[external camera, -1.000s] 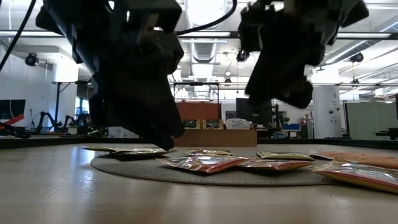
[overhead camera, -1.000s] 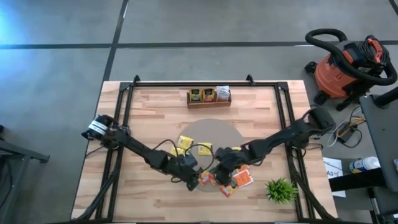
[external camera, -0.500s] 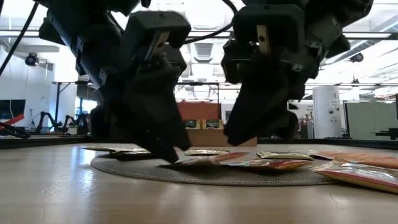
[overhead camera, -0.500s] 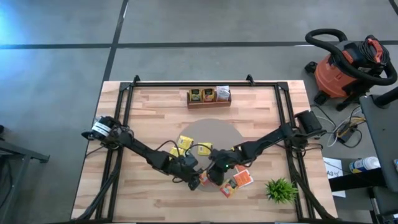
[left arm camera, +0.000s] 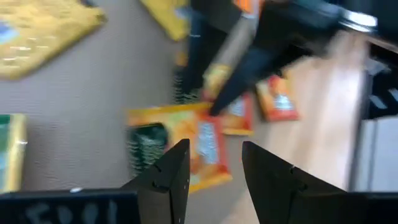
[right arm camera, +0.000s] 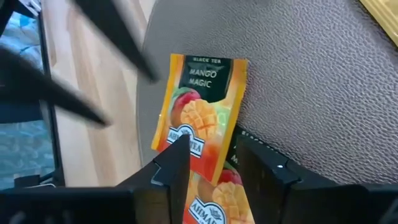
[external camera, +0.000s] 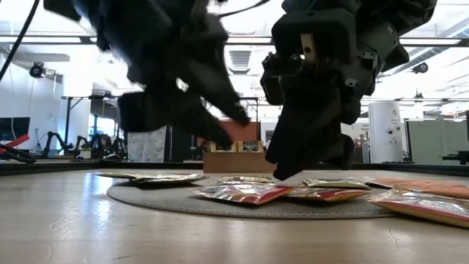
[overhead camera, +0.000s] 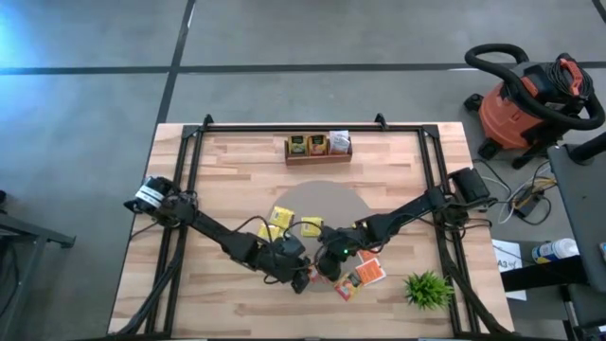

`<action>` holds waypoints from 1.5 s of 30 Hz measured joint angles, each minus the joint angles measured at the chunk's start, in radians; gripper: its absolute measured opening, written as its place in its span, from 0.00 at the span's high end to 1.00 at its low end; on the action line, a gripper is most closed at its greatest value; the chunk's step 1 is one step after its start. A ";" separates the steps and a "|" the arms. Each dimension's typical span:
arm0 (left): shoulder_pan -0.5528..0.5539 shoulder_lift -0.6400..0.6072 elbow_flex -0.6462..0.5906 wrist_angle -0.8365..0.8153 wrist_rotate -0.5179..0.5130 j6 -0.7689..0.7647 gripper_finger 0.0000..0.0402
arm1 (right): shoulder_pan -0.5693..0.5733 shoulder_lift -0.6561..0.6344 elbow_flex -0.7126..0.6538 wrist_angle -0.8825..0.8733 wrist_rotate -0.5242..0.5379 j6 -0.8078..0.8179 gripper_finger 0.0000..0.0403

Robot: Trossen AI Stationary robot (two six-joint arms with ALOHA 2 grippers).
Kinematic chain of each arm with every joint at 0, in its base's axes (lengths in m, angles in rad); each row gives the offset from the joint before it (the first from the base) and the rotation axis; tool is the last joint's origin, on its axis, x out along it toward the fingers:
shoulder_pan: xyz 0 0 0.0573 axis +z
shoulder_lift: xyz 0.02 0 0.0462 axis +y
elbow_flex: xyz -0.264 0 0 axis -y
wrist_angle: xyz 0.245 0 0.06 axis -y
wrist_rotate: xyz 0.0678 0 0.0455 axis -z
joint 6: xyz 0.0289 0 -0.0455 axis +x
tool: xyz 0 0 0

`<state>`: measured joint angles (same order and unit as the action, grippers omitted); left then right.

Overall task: Pick & Place Tea
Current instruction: Put the orange tea bag into the middle compartment of the wooden organizer

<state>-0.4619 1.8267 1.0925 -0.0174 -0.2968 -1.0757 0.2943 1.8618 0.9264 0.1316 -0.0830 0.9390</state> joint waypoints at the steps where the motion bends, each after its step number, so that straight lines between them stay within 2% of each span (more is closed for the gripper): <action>1: -0.008 0.000 0.009 -0.003 0.003 0.004 0.65 | 0.000 0.000 0.000 0.001 0.000 0.000 0.68; 10: 0.001 0.049 -0.001 -0.008 0.022 -0.020 0.65 | -0.002 0.000 0.000 -0.007 0.003 -0.005 0.67; 15: 0.018 0.088 -0.002 0.003 0.087 -0.023 0.65 | -0.012 0.000 0.000 -0.021 0.004 -0.006 0.66; 21: 0.021 0.134 0.005 0.065 0.107 -0.026 0.65 | -0.021 0.000 0.000 -0.023 0.003 -0.004 0.63; 28: 0.030 0.138 0.004 0.070 0.038 -0.027 0.65 | -0.023 0.020 0.000 -0.024 -0.049 0.017 0.63; 36: 0.036 0.137 0.003 0.069 0.020 -0.022 0.65 | -0.024 0.061 0.003 0.010 -0.107 0.055 0.63; 45: 0.037 0.137 0.003 0.076 0.010 -0.014 0.65 | -0.033 0.061 0.009 0.062 -0.120 0.039 0.72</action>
<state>-0.4252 1.9640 1.0950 0.0586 -0.2867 -1.0896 0.2615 1.9224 0.9358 0.1933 -0.2031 0.9779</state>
